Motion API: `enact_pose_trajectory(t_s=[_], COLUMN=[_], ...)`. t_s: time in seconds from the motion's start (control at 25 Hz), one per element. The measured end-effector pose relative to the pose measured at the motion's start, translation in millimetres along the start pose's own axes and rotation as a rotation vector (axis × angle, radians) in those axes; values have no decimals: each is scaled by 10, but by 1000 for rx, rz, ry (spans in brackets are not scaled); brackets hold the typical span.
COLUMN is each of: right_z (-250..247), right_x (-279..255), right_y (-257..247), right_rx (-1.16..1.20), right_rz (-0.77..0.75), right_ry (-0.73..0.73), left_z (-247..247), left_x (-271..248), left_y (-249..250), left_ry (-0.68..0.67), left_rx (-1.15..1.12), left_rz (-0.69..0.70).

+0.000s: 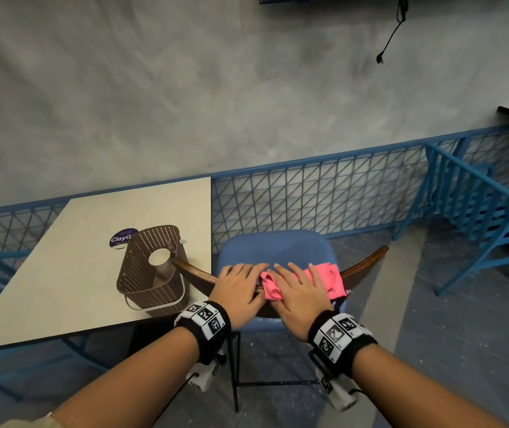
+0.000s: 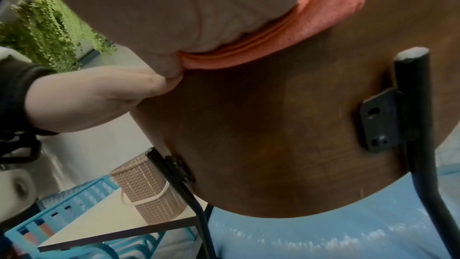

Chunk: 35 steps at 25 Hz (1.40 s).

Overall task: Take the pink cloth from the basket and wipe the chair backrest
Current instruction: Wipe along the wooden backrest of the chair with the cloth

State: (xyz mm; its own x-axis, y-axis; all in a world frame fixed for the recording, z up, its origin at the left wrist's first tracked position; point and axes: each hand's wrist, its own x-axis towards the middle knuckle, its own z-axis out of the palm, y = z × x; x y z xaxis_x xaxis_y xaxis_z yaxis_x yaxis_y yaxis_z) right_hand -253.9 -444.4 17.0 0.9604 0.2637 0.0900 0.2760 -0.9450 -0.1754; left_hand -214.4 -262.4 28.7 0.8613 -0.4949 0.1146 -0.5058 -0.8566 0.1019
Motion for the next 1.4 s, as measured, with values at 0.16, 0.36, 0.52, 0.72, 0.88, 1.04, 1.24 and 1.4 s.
enact_pose_trajectory(t_s=[0.16,0.36,0.52,0.72,0.88,1.04,1.24,1.4], right_z=[-158,-385,-396,-177,-99,73,152,167], right_x=[-35,-65,151,260,-110,-193,52,289], right_y=[163,1032,1726,1677,836,158,-486,-962], right_rx=[85,346,400,313,167,118,30,17], right_rz=[-25,74,283,585,366,221,96,99], right_ry=[-67,43,162,228,222,163,178,142], left_z=[-58,-44,-44,-53,-64,-95,-144,-261], left_x=[-99,-232,-182,-220,-200,-192,-218,-281], left_y=[-153,-204,-113,-168,-249,-336,-517,-854], left_ry=[-59,-19,-32,-32,-36,-2,75,131], left_rx=[-28,-50,-28,-56,-94,-235,-406,-345], left_rz=[53,5,-52,-8,10,27,93,45])
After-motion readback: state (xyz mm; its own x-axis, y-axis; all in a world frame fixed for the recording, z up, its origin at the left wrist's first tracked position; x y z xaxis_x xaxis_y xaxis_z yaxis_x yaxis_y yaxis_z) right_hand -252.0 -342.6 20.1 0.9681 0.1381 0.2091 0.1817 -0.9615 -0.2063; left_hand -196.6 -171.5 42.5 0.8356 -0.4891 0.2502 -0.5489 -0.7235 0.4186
